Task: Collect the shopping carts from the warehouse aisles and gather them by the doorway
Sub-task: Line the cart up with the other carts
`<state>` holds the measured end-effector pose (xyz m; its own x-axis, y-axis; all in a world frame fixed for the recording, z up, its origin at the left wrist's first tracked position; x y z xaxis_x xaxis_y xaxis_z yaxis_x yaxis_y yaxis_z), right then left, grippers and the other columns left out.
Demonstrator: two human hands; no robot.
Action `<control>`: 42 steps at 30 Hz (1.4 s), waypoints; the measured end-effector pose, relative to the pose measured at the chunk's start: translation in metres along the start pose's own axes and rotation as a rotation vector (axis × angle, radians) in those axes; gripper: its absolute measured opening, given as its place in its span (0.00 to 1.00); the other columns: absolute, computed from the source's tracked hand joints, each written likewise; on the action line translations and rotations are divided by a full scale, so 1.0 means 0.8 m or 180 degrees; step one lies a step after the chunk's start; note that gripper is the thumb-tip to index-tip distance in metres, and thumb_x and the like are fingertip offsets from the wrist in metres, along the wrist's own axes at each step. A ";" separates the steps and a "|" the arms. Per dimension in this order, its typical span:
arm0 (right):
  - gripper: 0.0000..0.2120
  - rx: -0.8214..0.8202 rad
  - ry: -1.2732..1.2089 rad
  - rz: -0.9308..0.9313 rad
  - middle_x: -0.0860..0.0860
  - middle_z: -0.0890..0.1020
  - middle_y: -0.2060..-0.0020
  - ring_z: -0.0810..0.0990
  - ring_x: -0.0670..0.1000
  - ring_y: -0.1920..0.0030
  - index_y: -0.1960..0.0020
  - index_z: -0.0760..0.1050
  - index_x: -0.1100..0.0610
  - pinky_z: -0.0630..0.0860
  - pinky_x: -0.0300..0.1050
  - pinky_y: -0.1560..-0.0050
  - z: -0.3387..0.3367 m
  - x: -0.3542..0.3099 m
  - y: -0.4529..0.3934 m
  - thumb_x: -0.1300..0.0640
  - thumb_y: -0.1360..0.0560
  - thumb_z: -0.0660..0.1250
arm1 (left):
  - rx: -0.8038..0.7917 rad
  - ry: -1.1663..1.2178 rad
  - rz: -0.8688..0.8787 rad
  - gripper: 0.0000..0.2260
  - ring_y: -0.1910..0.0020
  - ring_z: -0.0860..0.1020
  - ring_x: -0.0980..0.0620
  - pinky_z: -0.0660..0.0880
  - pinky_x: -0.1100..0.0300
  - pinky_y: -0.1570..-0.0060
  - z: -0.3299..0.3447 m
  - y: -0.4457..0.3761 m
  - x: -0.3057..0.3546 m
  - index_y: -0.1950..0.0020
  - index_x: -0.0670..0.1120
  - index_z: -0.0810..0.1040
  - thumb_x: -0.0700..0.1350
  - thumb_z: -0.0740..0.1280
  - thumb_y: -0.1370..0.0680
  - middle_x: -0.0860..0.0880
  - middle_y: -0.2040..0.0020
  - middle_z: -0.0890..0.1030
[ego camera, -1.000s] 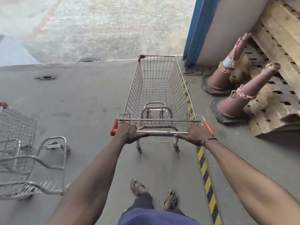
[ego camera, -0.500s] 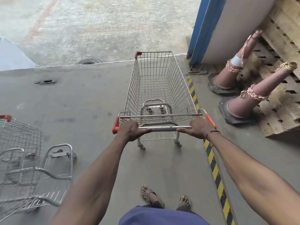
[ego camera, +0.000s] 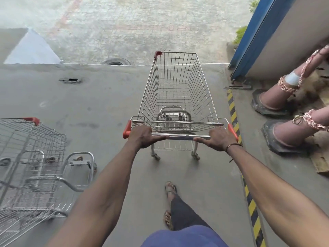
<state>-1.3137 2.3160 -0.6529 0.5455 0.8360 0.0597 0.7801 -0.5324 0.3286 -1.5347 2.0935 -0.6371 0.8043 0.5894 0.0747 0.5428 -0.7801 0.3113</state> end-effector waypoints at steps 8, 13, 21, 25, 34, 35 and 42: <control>0.52 0.0032 -0.0053 -0.0155 0.46 0.79 0.67 0.78 0.49 0.61 0.67 0.77 0.52 0.57 0.69 0.22 -0.041 -0.086 -0.075 0.09 0.35 0.37 | 0.0120 0.0167 -0.0217 0.43 0.69 0.76 0.47 0.69 0.51 0.63 -0.015 -0.023 -0.106 0.71 0.46 0.71 0.87 0.53 0.32 0.47 0.71 0.78; 0.51 0.0000 -0.0185 -0.0206 0.46 0.77 0.68 0.73 0.47 0.66 0.69 0.74 0.54 0.59 0.67 0.23 -0.059 -0.146 -0.102 0.09 0.36 0.37 | 0.0107 0.0252 -0.0264 0.46 0.69 0.76 0.47 0.69 0.52 0.64 -0.021 -0.024 -0.171 0.71 0.45 0.72 0.89 0.47 0.36 0.47 0.70 0.77; 0.48 -0.0012 -0.0066 -0.0248 0.44 0.76 0.70 0.74 0.51 0.63 0.69 0.74 0.54 0.58 0.67 0.22 -0.071 -0.229 -0.114 0.11 0.32 0.42 | 0.0202 0.0195 -0.0247 0.49 0.65 0.77 0.46 0.69 0.52 0.61 -0.021 0.000 -0.249 0.70 0.45 0.73 0.90 0.40 0.40 0.49 0.68 0.76; 0.49 -0.0006 -0.0097 -0.0240 0.45 0.76 0.69 0.75 0.52 0.62 0.69 0.74 0.54 0.59 0.67 0.23 -0.064 -0.269 -0.099 0.10 0.32 0.42 | 0.0243 0.0153 -0.0217 0.50 0.64 0.78 0.46 0.70 0.52 0.61 -0.013 0.028 -0.283 0.70 0.45 0.73 0.90 0.39 0.40 0.48 0.66 0.78; 0.51 -0.0011 -0.0205 -0.0108 0.45 0.78 0.67 0.76 0.48 0.62 0.68 0.75 0.53 0.61 0.65 0.25 -0.033 -0.371 -0.016 0.08 0.36 0.38 | 0.0190 0.0107 -0.0147 0.42 0.67 0.77 0.45 0.72 0.52 0.62 0.012 0.134 -0.351 0.70 0.45 0.73 0.86 0.53 0.31 0.47 0.70 0.77; 0.51 -0.0028 -0.0209 -0.0096 0.45 0.78 0.66 0.77 0.48 0.62 0.68 0.75 0.54 0.61 0.65 0.25 -0.028 -0.381 -0.004 0.09 0.36 0.38 | 0.0179 0.0123 -0.0137 0.42 0.66 0.78 0.44 0.72 0.52 0.62 0.018 0.148 -0.356 0.70 0.45 0.73 0.86 0.54 0.31 0.47 0.69 0.77; 0.49 0.0019 -0.0173 -0.0086 0.46 0.78 0.68 0.75 0.46 0.63 0.71 0.72 0.54 0.62 0.63 0.26 -0.002 -0.444 0.070 0.09 0.34 0.41 | 0.0134 0.0071 0.0014 0.43 0.66 0.78 0.43 0.71 0.52 0.64 0.053 0.238 -0.388 0.70 0.45 0.74 0.86 0.52 0.31 0.46 0.69 0.78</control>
<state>-1.4640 1.9890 -0.6544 0.5400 0.8417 -0.0004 0.7964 -0.5108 0.3238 -1.6708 1.7532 -0.6410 0.8014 0.5902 0.0971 0.5494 -0.7905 0.2707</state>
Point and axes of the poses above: each hand's wrist, its own y-axis away from the middle knuckle, its own z-axis out of the palm, x = y × z, the point moved 10 cm from there along -y, towards the middle knuckle
